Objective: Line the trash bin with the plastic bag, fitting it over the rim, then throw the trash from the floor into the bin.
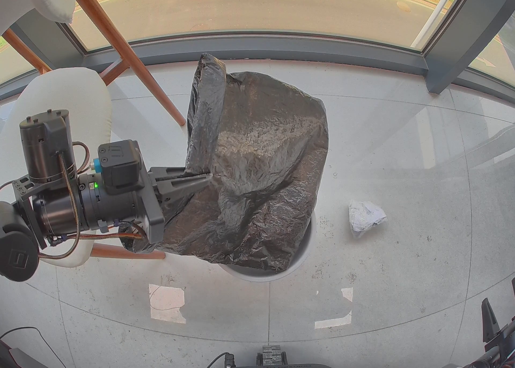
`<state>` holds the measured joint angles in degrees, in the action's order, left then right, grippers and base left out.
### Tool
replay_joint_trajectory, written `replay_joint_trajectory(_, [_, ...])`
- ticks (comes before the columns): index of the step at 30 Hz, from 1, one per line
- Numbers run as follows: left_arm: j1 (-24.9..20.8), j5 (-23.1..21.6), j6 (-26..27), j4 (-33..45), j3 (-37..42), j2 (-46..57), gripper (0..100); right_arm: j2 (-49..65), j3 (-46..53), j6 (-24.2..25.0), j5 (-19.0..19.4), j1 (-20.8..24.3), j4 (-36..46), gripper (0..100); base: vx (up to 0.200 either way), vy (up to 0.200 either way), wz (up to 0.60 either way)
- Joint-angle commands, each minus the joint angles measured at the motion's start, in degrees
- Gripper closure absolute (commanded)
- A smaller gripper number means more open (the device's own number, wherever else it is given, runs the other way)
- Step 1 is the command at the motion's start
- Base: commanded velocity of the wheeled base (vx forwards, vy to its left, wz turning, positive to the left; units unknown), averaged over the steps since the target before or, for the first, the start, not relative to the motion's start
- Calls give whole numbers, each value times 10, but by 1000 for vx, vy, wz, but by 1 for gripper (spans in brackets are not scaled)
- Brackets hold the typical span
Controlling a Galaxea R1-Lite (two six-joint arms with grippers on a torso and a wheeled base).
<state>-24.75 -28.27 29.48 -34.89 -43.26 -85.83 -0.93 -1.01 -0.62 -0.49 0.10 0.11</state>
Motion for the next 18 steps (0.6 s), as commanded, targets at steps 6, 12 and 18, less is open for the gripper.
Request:
replay_joint_trajectory(6, [-7,31,69,4,49,85,100,9,9,-1,0,-2,0,0,0,0,0])
replay_joint_trajectory(12, [-44,47,96,8,193,176,100,9,8,-4,1,-2,-1,0,0,0,0])
replay_joint_trajectory(18, [-46,47,54,4,214,197,100,-73,-83,0,33,24,-45,0,0,0,0])
